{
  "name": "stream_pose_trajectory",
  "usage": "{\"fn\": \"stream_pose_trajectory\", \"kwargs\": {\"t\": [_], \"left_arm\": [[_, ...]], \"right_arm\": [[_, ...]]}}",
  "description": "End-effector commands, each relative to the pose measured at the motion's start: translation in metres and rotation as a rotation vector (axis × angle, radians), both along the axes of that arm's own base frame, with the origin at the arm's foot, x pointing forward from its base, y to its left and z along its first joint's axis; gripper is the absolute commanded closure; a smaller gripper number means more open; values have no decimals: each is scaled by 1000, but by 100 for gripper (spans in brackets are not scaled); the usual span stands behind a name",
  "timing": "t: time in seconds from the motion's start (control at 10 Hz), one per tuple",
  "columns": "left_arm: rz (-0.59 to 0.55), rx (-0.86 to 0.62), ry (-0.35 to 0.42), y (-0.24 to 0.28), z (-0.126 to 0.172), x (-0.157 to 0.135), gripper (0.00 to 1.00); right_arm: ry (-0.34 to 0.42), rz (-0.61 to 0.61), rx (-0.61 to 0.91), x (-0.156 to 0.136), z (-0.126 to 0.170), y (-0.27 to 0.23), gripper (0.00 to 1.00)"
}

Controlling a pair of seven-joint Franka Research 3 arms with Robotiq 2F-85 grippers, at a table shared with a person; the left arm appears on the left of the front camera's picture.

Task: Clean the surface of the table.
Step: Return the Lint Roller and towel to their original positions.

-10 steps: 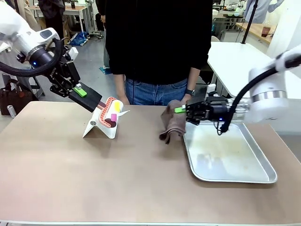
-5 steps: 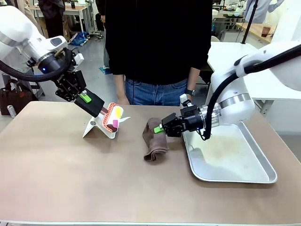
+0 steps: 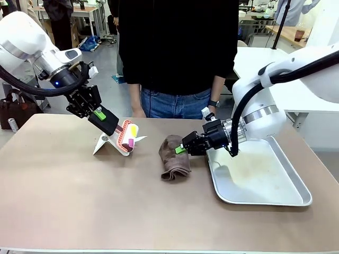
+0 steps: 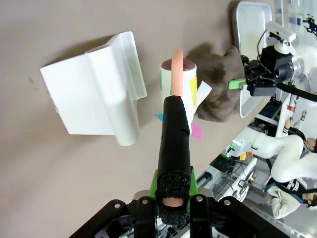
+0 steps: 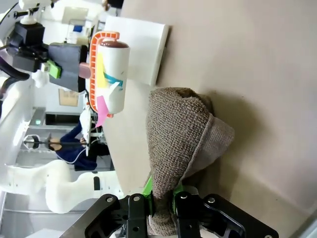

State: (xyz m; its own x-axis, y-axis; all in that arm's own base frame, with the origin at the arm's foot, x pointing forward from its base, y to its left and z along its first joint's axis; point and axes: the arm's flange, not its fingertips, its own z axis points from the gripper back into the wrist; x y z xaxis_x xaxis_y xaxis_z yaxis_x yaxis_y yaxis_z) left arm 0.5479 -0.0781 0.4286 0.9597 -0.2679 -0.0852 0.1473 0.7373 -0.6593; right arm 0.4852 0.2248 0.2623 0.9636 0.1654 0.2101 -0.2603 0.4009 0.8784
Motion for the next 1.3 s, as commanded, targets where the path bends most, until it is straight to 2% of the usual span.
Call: {"fn": "stream_pose_trajectory", "kwargs": {"t": [0.0, 0.7, 0.9, 1.2], "left_arm": [[41, 31, 14, -1, 2, 6, 78], [122, 38, 33, 1, -14, 27, 78], [146, 48, 81, 0, -19, 33, 78], [144, 67, 103, -2, -23, 35, 78]], "right_arm": [[-3, -8, -20, 4, 5, 3, 88], [-21, -19, -11, 6, 6, -7, 88], [-17, -14, -1, 8, 6, -9, 88], [-18, -21, 5, 9, 6, -10, 88]]}}
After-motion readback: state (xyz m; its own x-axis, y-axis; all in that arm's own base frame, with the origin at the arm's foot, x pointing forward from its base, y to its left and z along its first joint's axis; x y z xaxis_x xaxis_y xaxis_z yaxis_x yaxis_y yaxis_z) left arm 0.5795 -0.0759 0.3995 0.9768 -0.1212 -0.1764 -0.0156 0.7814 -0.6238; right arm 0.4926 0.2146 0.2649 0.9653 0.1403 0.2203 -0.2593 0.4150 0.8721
